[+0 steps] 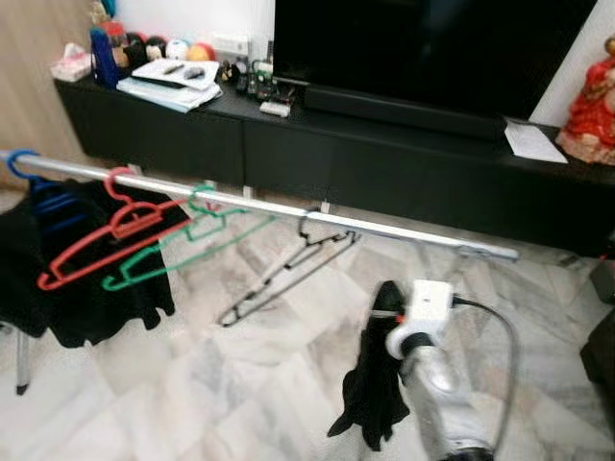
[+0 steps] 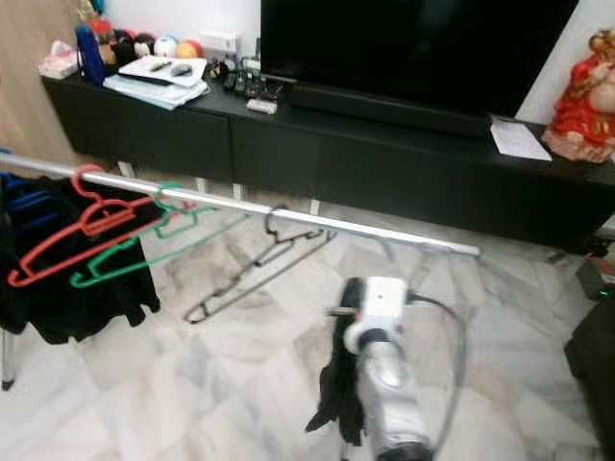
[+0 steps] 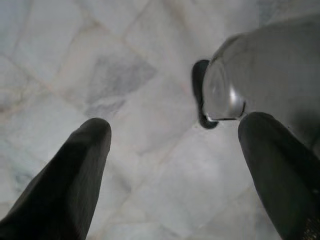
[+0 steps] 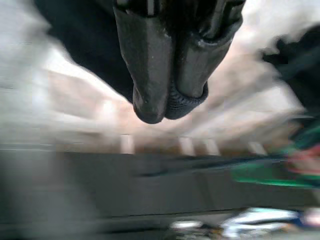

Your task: Hang hanger

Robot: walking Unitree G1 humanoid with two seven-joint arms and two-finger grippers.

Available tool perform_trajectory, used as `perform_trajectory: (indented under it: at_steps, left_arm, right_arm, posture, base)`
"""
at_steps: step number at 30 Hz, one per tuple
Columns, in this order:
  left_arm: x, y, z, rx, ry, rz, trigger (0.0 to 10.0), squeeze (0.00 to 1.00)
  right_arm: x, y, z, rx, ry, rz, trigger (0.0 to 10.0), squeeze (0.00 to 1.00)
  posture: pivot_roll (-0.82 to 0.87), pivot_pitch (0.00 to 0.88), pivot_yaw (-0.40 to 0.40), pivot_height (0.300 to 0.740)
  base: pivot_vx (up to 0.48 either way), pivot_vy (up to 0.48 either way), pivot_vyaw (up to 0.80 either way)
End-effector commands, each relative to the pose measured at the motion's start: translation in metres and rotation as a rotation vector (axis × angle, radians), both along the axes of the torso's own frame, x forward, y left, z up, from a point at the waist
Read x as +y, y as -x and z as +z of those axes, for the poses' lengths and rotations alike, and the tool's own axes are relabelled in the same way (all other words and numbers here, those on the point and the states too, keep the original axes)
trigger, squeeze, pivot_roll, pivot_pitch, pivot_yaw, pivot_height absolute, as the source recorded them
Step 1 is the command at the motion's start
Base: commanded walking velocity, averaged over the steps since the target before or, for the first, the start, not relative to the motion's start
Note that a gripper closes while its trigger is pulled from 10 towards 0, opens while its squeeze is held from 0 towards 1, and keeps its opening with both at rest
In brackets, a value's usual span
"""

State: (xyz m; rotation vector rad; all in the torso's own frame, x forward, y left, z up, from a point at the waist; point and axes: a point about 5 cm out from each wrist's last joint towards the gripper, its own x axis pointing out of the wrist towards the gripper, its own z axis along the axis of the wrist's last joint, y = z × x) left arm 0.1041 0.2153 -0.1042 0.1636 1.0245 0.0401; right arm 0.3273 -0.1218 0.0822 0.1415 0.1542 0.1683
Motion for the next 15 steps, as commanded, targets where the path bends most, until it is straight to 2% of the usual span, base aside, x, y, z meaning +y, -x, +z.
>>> perform_trajectory:
  at_steps: [1, 8, 15]
  left_arm:
    - [-0.010, 0.006, -0.004, 0.029, 0.027, -0.013, 10.0, 0.00]
    - [-0.010, 0.007, -0.004, 0.031, 0.027, -0.016, 10.0, 0.00]
    - [-0.011, 0.007, -0.004, 0.028, 0.020, -0.034, 10.0, 0.00]
  right_arm:
    - [-0.012, -0.003, 0.007, -0.035, 0.023, -0.028, 10.0, 0.00]
    - [-0.019, -0.005, 0.010, -0.056, 0.000, -0.082, 10.0, 0.00]
    - [-0.025, -0.005, 0.003, -0.011, 0.025, -0.138, 10.0, 0.00]
  posture:
    - [-0.03, 0.107, -0.044, 0.740]
    - [-0.03, 0.091, -0.044, 0.740]
    - [-0.03, 0.077, -0.044, 0.740]
  base:
    - [0.000, 0.480, 0.00]
    - [0.000, 0.475, 0.00]
    - [0.000, 0.000, 0.00]
